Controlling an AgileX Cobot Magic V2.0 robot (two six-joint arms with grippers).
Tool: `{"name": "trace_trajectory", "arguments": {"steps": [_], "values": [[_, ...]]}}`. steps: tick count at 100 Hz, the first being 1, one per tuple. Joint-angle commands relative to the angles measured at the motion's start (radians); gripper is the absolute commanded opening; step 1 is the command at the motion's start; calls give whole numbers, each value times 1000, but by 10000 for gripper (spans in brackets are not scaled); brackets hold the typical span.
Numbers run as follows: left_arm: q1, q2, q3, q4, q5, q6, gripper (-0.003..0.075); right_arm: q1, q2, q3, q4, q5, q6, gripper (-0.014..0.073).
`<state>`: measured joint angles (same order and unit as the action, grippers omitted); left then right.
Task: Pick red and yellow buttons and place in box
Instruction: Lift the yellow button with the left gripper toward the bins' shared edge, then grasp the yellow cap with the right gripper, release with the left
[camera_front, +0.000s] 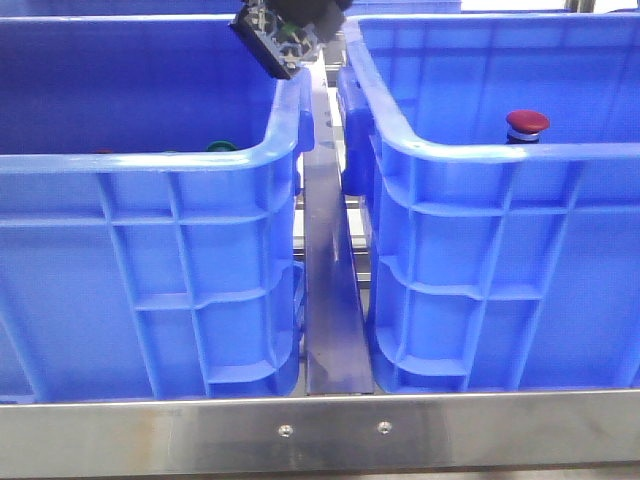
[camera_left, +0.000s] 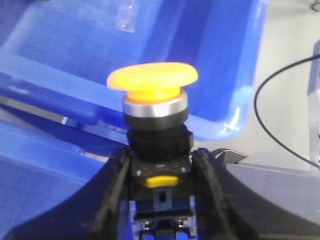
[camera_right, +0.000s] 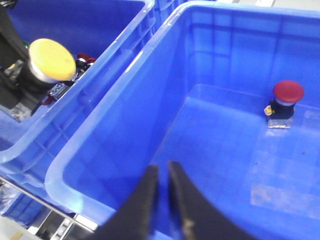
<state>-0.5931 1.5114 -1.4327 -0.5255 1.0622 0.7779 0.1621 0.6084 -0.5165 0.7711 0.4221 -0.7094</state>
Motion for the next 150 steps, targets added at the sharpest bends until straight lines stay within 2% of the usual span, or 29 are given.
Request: {"name": "trace_trajectory", "arguments": {"steps": [1,6,11,19,43,69,88,108,117,122,139,150], "values": [[-8,-43,-25,-57,-23,14,-20,-3,43,-32,53,-21,-3,320],[-8,-43,-25,-57,-23,14,-20,-3,73,-33,87,-5,-2,470],[-8,-43,-25,-57,-23,14,-20,-3,104,-38,117,13,-2,578],[-8,-43,-25,-57,-20,14,-20,-3,152,-62,158,54,-2,668],[-8,-43,-25,-57,-20,14,-20,-3,292,-222,305,230,-2,652],[-8,-43,-25,-57,-20,14,-20,-3,461,-342,606,362,13,652],[-8,-43,-25,-57,-20,14,-20,-1,604,-374,692,461,13,652],[-8,-43,-25,-58,-20,14,-20,-1,706,-403,729,548,12,652],[-8,-43,-25,-58,-20,14,-20,-1,713,-410,737,552,12,601],[-8,-43,-25,-58,-20,14,-20,-1,713,-414,739,551,12,537],[-8,-41,-25,-58,-20,14,-20,-1,713,-421,740,564,12,235],[-8,-41,-25,-58,-20,14,2,-1,713,-421,740,570,12,151]]}}
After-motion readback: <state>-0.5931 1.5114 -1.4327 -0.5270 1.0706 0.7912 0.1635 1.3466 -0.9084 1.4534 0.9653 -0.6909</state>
